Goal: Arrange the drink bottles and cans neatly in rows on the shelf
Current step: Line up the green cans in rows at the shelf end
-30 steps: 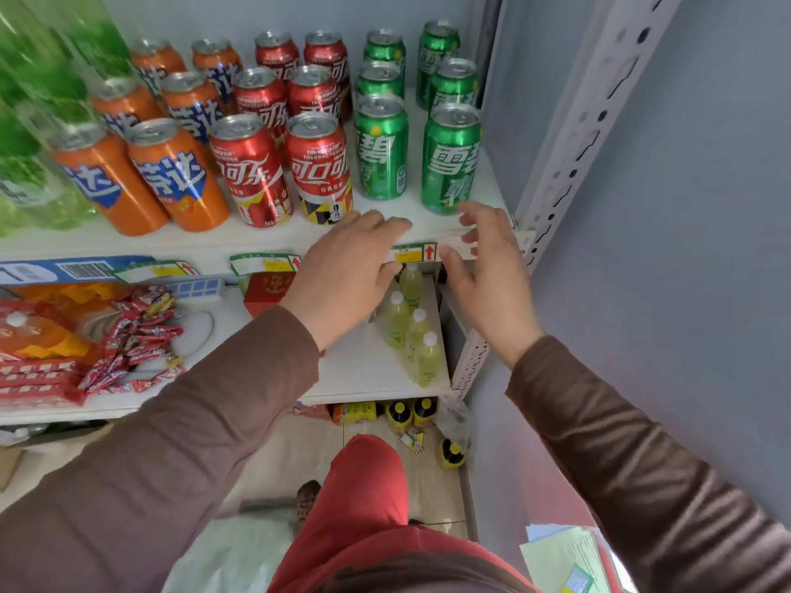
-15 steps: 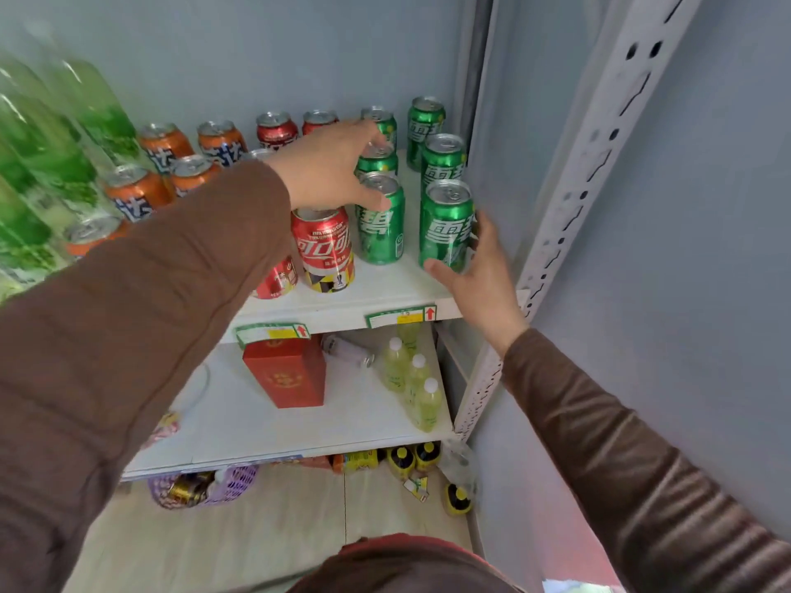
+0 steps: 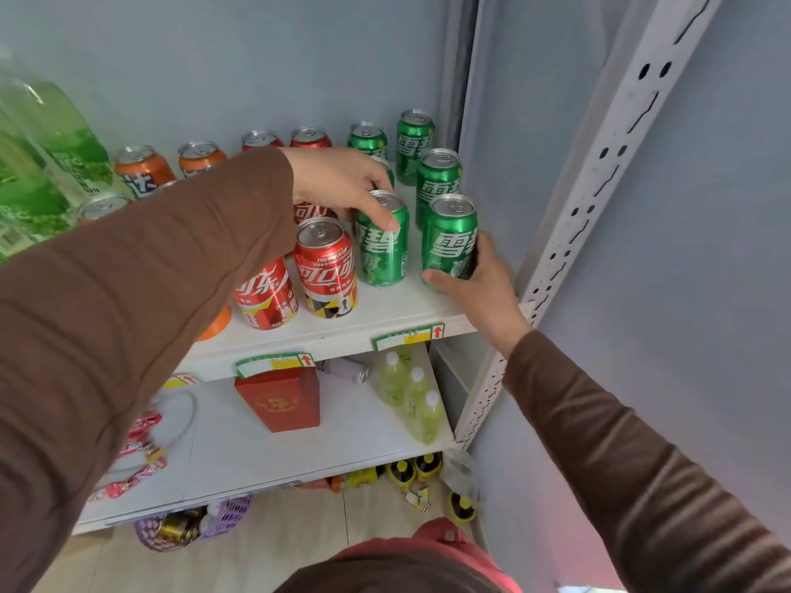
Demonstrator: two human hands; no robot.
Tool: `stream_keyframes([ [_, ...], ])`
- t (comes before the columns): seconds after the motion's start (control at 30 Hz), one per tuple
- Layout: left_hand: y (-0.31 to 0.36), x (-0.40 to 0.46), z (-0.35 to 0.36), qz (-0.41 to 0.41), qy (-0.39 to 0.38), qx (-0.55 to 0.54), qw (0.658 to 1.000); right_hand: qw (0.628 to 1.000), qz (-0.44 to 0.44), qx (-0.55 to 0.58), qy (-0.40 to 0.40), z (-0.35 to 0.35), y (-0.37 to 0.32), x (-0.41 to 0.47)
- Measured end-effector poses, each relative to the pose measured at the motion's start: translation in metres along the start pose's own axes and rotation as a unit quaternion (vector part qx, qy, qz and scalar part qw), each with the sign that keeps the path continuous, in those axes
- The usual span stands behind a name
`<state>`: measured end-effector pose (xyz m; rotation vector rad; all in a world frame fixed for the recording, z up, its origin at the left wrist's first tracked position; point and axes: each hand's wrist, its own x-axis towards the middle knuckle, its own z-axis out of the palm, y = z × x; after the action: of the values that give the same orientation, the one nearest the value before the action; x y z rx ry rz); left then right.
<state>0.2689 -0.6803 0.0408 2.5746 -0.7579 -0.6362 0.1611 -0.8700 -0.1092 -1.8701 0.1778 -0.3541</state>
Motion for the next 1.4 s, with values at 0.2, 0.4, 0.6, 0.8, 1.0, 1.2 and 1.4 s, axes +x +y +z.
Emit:
stream_keyframes([
  [0.2, 0.009, -0.007, -0.015, 0.006, 0.002, -0.082, 0.997, 0.991, 0.045, 0.122, -0.026, -0.011, -0.018, 0.008],
  [0.4, 0.019, -0.012, -0.028, 0.01, 0.006, -0.08, 0.997, 0.987, 0.043, 0.144, -0.065, -0.023, -0.032, 0.014],
  [0.6, 0.022, -0.012, -0.023, 0.015, 0.017, -0.047, 0.999, 0.989, 0.038, 0.12, -0.082, -0.027, -0.03, 0.011],
  [0.8, 0.021, -0.005, -0.008, 0.024, 0.031, 0.089, 0.995, 0.993, 0.03, 0.063, -0.09, -0.024, -0.014, 0.007],
  [1.0, 0.018, -0.001, 0.003, 0.027, 0.011, 0.186, 0.982, 0.994, 0.017, 0.018, -0.104, -0.017, -0.004, 0.008],
  [1.2, 0.02, -0.001, 0.006, 0.021, 0.002, 0.205, 0.979, 0.992, 0.011, 0.002, -0.122, -0.015, -0.003, 0.011],
  [1.4, 0.024, -0.005, -0.002, 0.002, -0.067, 0.213, 0.975, 0.988, 0.033, 0.019, -0.15, -0.017, -0.011, 0.006],
])
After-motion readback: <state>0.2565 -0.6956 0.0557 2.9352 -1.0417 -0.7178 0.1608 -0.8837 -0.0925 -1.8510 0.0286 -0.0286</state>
